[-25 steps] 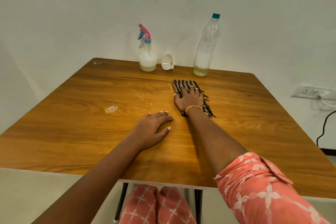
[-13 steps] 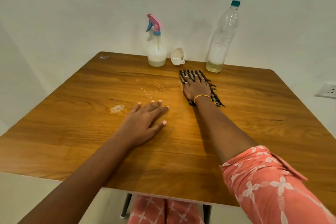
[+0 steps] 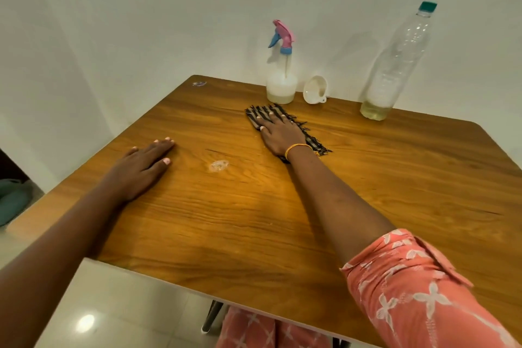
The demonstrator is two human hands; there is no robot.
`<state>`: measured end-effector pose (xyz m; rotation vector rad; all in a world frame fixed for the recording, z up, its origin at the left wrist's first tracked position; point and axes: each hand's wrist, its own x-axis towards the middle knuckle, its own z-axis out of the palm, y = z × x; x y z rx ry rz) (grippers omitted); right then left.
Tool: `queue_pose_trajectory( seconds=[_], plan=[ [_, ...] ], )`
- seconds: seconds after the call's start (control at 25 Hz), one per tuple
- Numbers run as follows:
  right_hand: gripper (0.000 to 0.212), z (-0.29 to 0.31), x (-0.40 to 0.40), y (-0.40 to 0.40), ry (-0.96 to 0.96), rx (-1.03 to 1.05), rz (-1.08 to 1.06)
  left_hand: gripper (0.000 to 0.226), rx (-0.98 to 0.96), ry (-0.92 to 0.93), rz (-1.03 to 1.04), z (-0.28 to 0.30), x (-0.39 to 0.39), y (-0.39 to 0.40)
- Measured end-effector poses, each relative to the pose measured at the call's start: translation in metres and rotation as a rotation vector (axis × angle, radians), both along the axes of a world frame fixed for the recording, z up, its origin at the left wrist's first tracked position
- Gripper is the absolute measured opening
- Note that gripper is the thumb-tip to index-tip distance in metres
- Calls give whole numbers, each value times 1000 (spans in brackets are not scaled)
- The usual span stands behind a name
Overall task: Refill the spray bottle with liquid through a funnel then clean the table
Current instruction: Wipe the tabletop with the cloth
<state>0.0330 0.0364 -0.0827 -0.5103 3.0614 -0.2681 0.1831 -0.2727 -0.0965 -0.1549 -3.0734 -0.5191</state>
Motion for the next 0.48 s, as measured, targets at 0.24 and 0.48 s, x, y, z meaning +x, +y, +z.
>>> queue_pose_trajectory(
  seconds=[0.24, 0.48],
  plan=[
    [47, -2, 36, -32, 13, 16, 216, 51, -50, 32, 33, -3, -3, 3],
    [46, -4, 114, -53, 21, -34, 403, 50, -16, 35, 50, 8, 25, 19]
  ],
)
